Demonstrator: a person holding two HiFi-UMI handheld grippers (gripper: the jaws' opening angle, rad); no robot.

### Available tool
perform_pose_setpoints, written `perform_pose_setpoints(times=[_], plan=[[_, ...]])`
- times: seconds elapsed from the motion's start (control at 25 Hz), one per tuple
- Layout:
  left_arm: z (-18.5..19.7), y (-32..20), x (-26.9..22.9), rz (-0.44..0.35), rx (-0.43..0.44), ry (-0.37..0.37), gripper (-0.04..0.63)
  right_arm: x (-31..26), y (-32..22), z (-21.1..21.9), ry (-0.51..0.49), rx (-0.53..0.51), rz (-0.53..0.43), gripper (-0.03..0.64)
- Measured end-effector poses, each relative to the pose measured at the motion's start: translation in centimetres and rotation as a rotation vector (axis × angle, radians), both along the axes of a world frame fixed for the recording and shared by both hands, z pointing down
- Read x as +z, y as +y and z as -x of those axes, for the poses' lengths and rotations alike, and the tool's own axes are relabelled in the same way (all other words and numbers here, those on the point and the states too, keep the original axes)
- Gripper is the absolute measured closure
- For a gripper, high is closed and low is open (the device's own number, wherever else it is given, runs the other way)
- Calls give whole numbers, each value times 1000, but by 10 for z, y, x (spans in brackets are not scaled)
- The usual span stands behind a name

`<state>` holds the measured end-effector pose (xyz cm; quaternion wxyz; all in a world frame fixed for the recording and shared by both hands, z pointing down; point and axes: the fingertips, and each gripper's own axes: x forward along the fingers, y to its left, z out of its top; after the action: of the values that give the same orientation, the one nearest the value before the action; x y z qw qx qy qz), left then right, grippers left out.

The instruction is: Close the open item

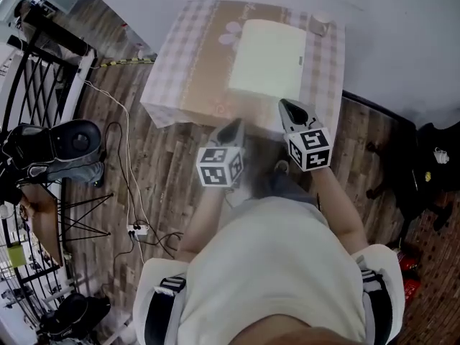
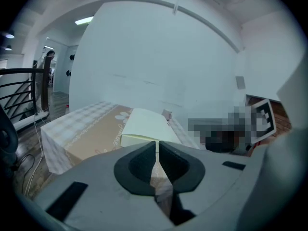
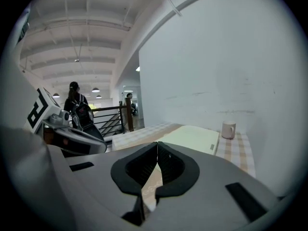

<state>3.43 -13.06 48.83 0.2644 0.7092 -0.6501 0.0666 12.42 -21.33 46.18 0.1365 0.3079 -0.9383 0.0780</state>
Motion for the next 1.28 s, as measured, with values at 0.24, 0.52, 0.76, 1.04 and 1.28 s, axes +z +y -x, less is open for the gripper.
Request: perform_pose_setpoints(times=[0.24,0.52,0.76,1.04,1.28], plan=[[10,52,-10,-19,-6,-2,574,-14,68,-1,-25,1,-4,617],[21,103,-15,-39,-44,7,574,-25,126,1,-35,-23,-21,617],[22,132,-24,-64,-43,1,574,-35,157,1,-48,-23,-41,617],[18,157,-31,-83,-27,1,574,-40,185,-4,-57,-20,-54,617],[18,170,-32,-86,-13,-2,574,-39,200,-2,-70,-11,-53,617]])
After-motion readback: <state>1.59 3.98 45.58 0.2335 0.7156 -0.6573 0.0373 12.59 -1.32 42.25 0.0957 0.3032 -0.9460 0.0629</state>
